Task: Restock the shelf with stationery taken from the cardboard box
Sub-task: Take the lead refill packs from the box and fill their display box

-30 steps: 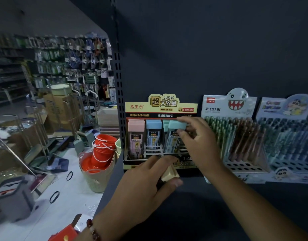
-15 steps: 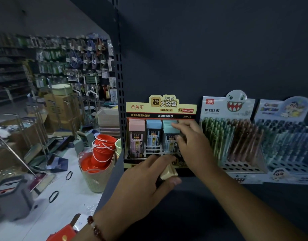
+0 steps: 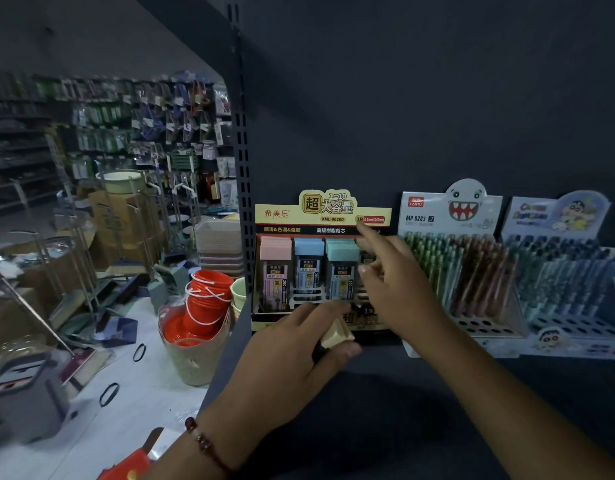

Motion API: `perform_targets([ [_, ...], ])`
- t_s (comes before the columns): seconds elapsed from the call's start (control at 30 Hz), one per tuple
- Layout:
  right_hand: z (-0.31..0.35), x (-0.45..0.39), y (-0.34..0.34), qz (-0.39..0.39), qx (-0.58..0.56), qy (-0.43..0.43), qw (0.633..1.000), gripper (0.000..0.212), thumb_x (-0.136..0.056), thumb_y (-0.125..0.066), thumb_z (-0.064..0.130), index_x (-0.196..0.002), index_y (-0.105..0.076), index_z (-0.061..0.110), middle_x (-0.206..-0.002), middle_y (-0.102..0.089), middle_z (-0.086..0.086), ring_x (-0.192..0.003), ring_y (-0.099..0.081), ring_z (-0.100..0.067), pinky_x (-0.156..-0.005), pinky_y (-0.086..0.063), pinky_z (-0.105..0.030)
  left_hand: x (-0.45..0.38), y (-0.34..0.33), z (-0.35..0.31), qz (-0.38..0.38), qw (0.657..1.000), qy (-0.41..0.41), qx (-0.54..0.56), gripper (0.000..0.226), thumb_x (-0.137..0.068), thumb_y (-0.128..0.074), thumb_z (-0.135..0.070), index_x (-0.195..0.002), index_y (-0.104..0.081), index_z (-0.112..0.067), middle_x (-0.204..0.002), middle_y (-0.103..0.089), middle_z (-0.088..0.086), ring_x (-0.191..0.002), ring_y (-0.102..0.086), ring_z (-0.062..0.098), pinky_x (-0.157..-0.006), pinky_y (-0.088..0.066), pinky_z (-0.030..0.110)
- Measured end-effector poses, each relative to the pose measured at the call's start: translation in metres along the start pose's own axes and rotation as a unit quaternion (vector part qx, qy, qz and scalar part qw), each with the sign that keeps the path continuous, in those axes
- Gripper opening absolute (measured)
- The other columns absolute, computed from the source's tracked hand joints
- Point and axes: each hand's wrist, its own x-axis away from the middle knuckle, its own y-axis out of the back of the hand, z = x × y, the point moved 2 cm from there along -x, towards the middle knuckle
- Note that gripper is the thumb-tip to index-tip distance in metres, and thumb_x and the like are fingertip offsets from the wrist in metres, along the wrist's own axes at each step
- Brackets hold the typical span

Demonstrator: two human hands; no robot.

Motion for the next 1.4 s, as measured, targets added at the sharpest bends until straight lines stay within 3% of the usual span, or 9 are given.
perform_targets([
  [0.17,0.012,0.041,0.012,0.053,-0.136,-0.035,0.989,0.041,-0.095,-0.059,0.019,-0.125,-0.057,0.047,-0.113,-0.053,0.022,-0.102,-0.054,0.008,-0.083,-0.044,-0.016,0.002,0.003,-0.004,-0.033,0.998,-0.011,0.052,0.050,-0.093,-0.029,-0.070,-0.138,-0.033,-0.048,-0.127,-0.054,-0.020,-0.105,-0.055,0.000,-0.079,-0.053,0.027],
  [0.33,0.020,0.064,-0.001,0.129,-0.269,-0.028,0.954,0.039,-0.091,-0.062,0.023,-0.115,-0.060,0.053,-0.117,-0.060,0.024,-0.110,-0.058,0.004,-0.087,-0.045,-0.012,0.005,0.007,-0.008,-0.080,0.987,-0.004,0.142,0.050,-0.094,-0.039,-0.063,-0.139,-0.040,-0.041,-0.127,-0.060,-0.017,-0.108,-0.057,-0.003,-0.082,-0.046,0.010],
  [0.47,0.030,0.068,-0.002,0.158,-0.310,-0.020,0.937,0.038,-0.085,-0.064,0.035,-0.111,-0.060,0.062,-0.119,-0.061,0.020,-0.112,-0.058,0.002,-0.087,-0.046,-0.011,0.009,0.008,-0.008,-0.108,0.976,0.015,0.188,0.049,-0.093,-0.042,-0.064,-0.137,-0.043,-0.042,-0.104,-0.065,-0.023,-0.085,-0.063,-0.003,-0.067,-0.046,0.010],
  [0.73,0.027,0.068,0.001,0.132,-0.330,-0.083,0.931,0.024,-0.079,-0.076,0.032,-0.098,-0.068,0.020,-0.089,-0.070,-0.002,-0.087,-0.067,-0.014,-0.077,-0.054,-0.028,0.009,0.005,-0.002,-0.136,0.965,0.035,0.223,0.047,-0.092,-0.041,-0.066,-0.131,-0.050,-0.040,-0.091,-0.068,-0.023,-0.073,-0.066,-0.003,-0.057,-0.048,0.013],
  [0.83,0.022,0.067,0.001,0.105,-0.345,-0.098,0.928,0.025,-0.079,-0.073,0.032,-0.094,-0.065,0.013,-0.083,-0.066,-0.010,-0.072,-0.062,-0.012,-0.062,-0.053,-0.028,0.008,0.007,-0.001,-0.156,0.958,0.054,0.234,0.044,-0.091,-0.036,-0.071,-0.125,-0.049,-0.048,-0.098,-0.066,-0.019,-0.076,-0.066,0.005,-0.057,-0.051,0.020],
  [1.0,0.014,0.061,0.005,0.065,-0.382,-0.140,0.911,0.030,-0.073,-0.069,0.033,-0.099,-0.065,0.018,-0.082,-0.072,0.007,-0.073,-0.066,-0.008,-0.053,-0.051,-0.024,0.009,0.007,-0.001,-0.159,0.950,0.063,0.263,0.049,-0.094,-0.027,-0.069,-0.126,-0.052,-0.042,-0.101,-0.066,-0.016,-0.081,-0.065,0.008,-0.063,-0.051,0.021],
  [1.2,0.001,0.057,0.018,0.004,-0.354,-0.131,0.926,0.029,-0.083,-0.070,0.025,-0.111,-0.068,0.033,-0.101,-0.073,0.006,-0.092,-0.070,-0.014,-0.076,-0.057,-0.030,0.009,0.005,-0.004,-0.107,0.970,0.070,0.207,0.046,-0.092,-0.025,-0.072,-0.133,-0.042,-0.058,-0.089,-0.067,-0.019,-0.083,-0.064,0.003,-0.068,-0.046,0.016],
  [1.3,-0.003,0.055,0.026,-0.019,-0.305,-0.098,0.947,0.026,-0.089,-0.068,0.021,-0.111,-0.068,0.037,-0.106,-0.071,0.010,-0.094,-0.068,-0.013,-0.081,-0.057,-0.029,0.008,0.004,-0.006,-0.067,0.988,0.055,0.127,0.056,-0.092,-0.027,-0.071,-0.143,-0.039,-0.050,-0.119,-0.063,-0.022,-0.105,-0.056,-0.010,-0.081,-0.046,0.011],
  [1.4,-0.005,0.051,0.032,-0.015,-0.299,-0.074,0.951,0.029,-0.092,-0.065,0.016,-0.112,-0.066,0.036,-0.109,-0.069,0.015,-0.094,-0.068,-0.007,-0.074,-0.057,-0.025,0.008,0.004,-0.012,-0.042,0.997,0.028,0.053,0.061,-0.091,-0.023,-0.073,-0.147,-0.033,-0.049,-0.113,-0.060,-0.021,-0.093,-0.054,-0.009,-0.068,-0.043,0.006],
])
